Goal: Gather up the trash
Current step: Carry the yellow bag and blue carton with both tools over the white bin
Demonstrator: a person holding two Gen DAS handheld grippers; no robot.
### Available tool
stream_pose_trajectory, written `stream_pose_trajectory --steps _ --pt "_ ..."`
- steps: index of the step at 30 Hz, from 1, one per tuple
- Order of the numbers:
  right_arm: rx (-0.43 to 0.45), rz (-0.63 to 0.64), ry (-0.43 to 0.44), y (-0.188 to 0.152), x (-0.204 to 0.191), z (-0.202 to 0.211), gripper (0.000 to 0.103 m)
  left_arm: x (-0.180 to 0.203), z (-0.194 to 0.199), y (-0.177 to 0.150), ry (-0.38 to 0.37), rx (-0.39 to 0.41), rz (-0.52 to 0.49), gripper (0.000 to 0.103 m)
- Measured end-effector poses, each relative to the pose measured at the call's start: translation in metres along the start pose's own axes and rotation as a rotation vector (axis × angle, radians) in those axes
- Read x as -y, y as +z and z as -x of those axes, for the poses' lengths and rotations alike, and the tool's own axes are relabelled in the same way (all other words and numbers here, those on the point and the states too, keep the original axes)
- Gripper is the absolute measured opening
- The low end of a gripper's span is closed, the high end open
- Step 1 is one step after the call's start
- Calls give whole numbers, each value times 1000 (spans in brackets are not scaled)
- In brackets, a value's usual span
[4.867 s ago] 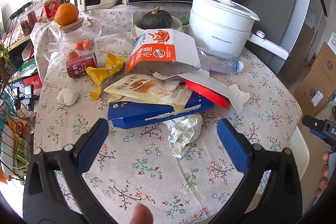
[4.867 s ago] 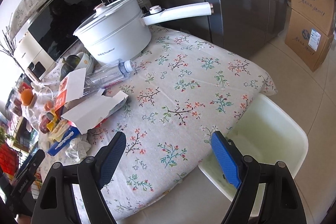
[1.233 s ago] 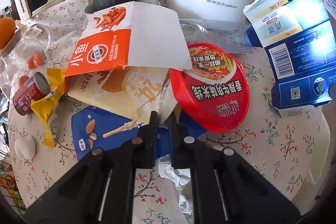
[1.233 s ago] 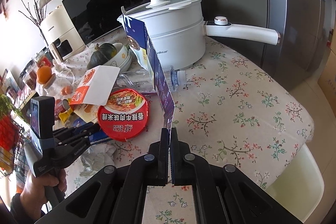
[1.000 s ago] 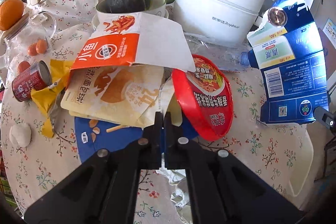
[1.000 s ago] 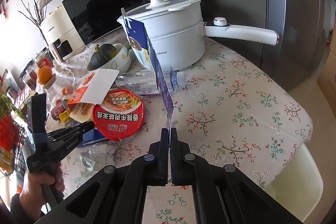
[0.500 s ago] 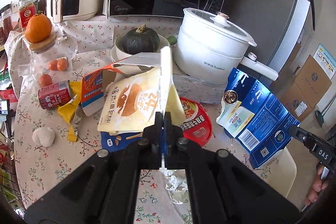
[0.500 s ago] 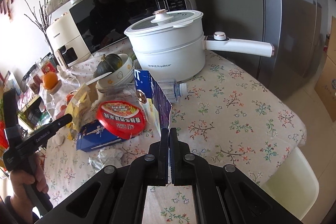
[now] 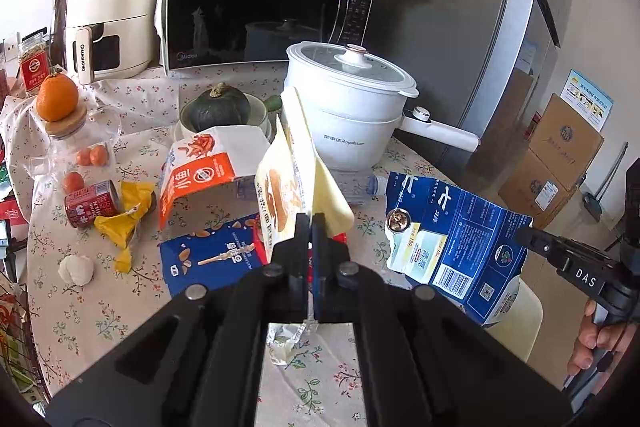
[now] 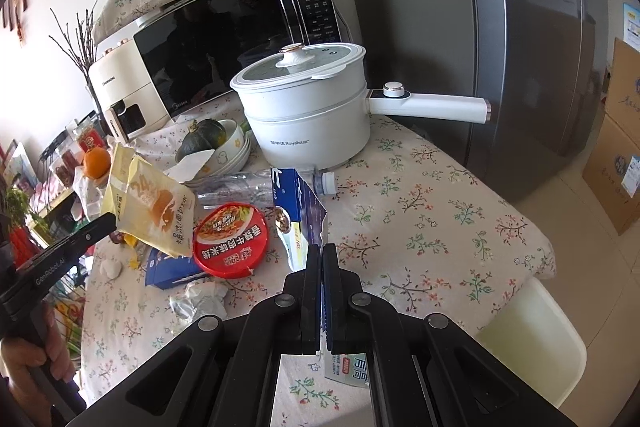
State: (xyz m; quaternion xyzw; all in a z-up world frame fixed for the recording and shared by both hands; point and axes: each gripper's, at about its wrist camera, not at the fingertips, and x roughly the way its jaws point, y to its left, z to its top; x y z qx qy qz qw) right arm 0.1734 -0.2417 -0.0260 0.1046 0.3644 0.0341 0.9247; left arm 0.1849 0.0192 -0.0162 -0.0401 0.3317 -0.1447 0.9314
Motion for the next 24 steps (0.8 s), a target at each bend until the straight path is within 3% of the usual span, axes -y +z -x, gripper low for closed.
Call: stream_pose_trajectory --steps 24 --pt "45 -88 -138 -20 95 83 1 127 8 -17 -177 -18 -156 1"
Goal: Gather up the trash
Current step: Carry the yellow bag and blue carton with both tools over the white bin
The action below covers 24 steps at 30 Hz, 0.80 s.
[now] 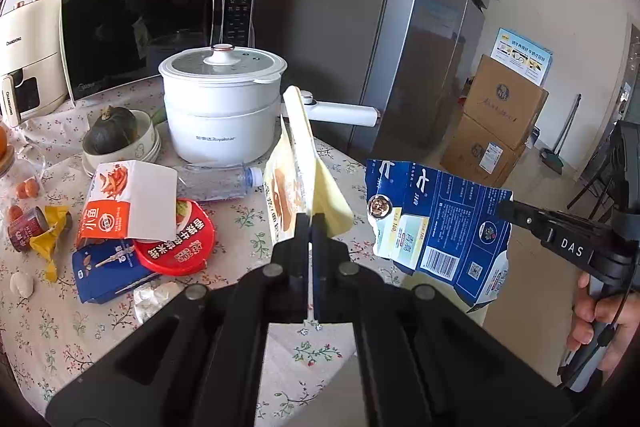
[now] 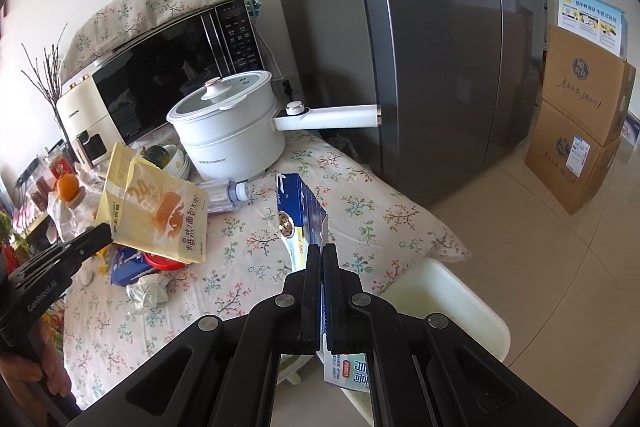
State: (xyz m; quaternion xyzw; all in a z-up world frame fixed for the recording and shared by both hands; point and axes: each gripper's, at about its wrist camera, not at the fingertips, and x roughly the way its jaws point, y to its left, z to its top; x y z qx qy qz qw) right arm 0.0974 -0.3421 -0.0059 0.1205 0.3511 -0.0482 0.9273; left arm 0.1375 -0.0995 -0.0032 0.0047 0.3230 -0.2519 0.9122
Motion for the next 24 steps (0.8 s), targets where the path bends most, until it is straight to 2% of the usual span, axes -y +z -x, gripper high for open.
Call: stream_pose_trajectory --steps 12,24 --pt "-13 -58 -62 -13 50 24 1 61 -23 -11 -101 -55 -74 1" --pt "-108 -122 -137 -34 97 20 2 118 -42 -33 -197 -131 -178 1"
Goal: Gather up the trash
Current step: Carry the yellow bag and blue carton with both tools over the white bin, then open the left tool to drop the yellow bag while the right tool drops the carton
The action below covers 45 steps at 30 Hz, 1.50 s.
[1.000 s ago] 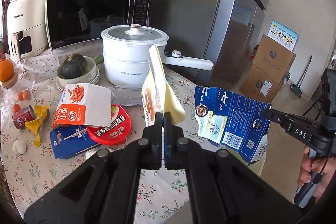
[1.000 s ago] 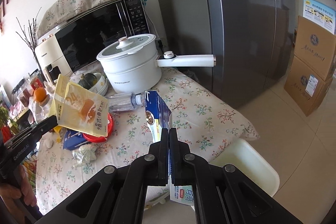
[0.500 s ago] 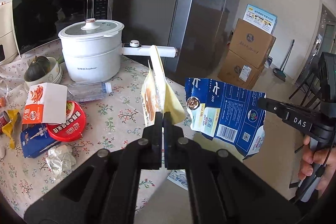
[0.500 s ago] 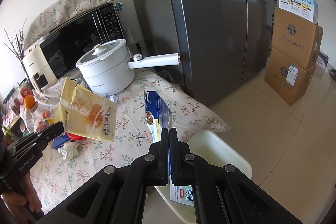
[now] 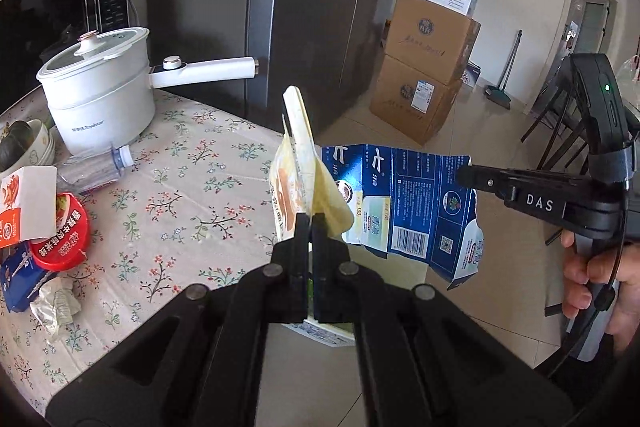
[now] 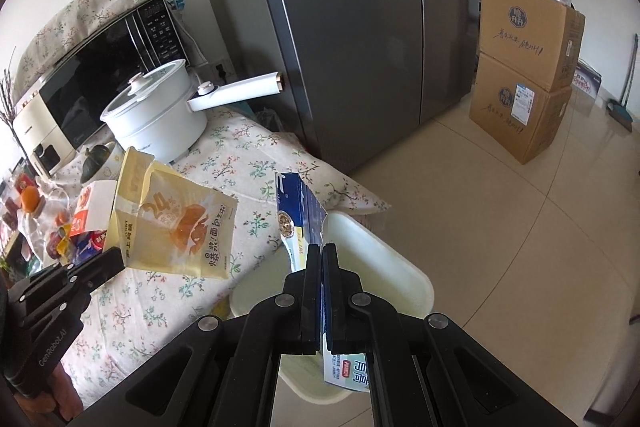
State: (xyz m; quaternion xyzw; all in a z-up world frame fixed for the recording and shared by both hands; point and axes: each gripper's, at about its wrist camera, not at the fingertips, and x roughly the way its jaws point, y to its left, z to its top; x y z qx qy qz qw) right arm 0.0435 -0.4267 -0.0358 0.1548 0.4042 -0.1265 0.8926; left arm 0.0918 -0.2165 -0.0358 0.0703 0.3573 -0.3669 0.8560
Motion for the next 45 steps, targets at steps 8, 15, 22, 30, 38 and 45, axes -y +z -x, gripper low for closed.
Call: stream_pose_trajectory --steps 8,15,22,30,38,45 --pt "-61 -24 -30 -6 19 -9 2 34 -21 -11 -49 -71 -72 2" --pt "-109 -26 -45 -12 26 -20 2 49 -42 -21 -35 -130 -116 2" --pt "-116 -43 -54 -10 34 -23 2 48 -60 -27 -11 -172 -102 2" --pt "-117 -91 -38 -8 41 -23 5 45 -66 -28 57 -179 -110 22" --pt "-104 -93 -39 -8 40 -20 17 33 -61 -25 98 -161 -75 54" --pt "-98 -89 -46 -7 38 -19 26 28 -59 -22 120 -154 -60 65"
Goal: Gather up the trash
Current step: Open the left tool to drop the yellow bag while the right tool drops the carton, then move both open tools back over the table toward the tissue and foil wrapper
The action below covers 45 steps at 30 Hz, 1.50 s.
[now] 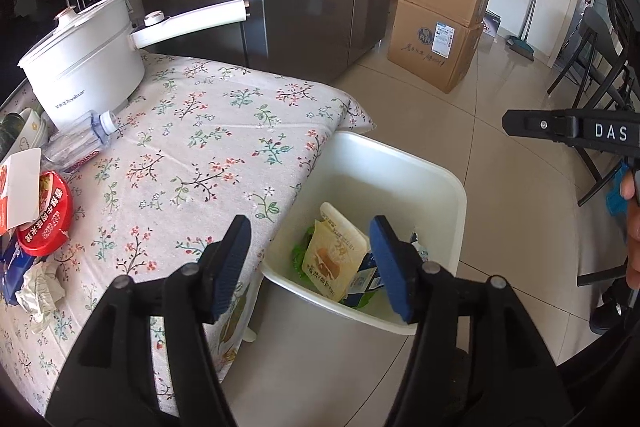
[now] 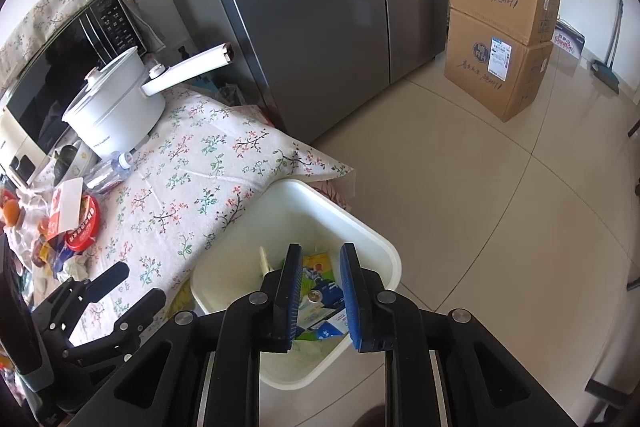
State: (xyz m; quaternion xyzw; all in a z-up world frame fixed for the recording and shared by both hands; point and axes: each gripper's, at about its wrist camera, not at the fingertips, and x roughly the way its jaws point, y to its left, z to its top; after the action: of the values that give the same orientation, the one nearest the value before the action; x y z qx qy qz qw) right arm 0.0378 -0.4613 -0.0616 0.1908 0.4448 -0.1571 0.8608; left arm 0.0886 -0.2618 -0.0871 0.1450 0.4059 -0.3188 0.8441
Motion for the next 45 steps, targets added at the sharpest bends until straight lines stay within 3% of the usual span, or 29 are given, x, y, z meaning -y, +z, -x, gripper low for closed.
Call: stream_pose_trajectory --steps 2,4,7,13,23,37,45 --pt "7 -1 1 0 -1 1 34 -4 0 0 7 -1 8 69" --pt "18 -7 2 1 -1 3 51 -7 0 1 14 -1 19 73" --pt "36 -11 1 3 -2 6 63 -13 1 2 31 2 34 81" --pt "63 -13 -12 7 -6 9 78 -28 6 4 114 22 69 98" --pt "105 17 -66 11 -17 11 84 -53 21 5 211 76 116 102" --pt "166 20 -44 21 -33 8 86 -100 42 0 274 117 201 102" --pt "165 44 -19 26 -62 -4 86 -136 54 -13 323 122 253 102"
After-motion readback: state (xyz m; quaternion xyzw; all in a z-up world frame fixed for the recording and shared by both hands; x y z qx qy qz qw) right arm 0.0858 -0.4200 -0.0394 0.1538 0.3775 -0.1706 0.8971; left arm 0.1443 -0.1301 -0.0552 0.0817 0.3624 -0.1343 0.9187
